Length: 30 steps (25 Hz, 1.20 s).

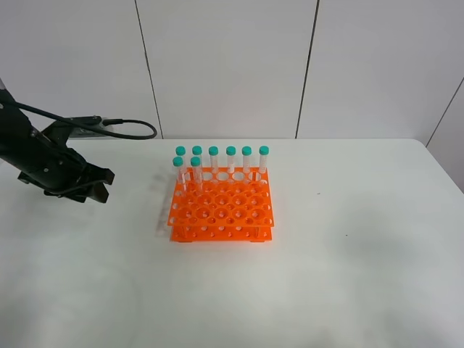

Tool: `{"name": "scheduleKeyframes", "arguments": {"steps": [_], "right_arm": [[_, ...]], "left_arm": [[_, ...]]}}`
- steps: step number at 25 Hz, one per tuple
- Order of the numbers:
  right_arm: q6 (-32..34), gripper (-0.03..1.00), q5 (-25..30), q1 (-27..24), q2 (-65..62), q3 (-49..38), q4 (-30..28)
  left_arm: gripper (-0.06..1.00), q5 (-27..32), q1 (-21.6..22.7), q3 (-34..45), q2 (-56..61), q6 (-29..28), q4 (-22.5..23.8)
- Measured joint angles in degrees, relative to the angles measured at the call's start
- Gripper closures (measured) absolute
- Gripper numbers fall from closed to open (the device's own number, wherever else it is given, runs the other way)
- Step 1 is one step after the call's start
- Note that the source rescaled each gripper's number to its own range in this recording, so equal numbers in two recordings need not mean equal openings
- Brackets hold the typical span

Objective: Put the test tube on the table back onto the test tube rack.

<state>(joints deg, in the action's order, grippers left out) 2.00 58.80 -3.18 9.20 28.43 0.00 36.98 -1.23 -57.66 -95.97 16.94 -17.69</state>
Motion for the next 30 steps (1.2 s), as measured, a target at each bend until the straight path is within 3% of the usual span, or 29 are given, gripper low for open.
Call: {"name": "scheduleKeyframes", "arguments": {"steps": [9, 20, 26, 30], "right_arm": [[0.0, 0.23, -0.1, 0.0, 0.0, 0.0, 0.0], [0.0, 0.23, -0.1, 0.0, 0.0, 0.0, 0.0], [0.0, 0.23, 0.0, 0.0, 0.0, 0.0, 0.0], [0.0, 0.23, 0.0, 0.0, 0.0, 0.0, 0.0]], "left_arm": [[0.59, 7.8, 0.0, 0.5, 6.8, 0.0, -1.6], [0.59, 9.7, 1.3, 13.0, 24.2, -0.1, 1.3], [0.59, 28.4, 1.3, 15.3, 29.5, -1.5, 6.6], [0.59, 31.8, 1.3, 17.8, 34.0, -7.1, 10.1]]}}
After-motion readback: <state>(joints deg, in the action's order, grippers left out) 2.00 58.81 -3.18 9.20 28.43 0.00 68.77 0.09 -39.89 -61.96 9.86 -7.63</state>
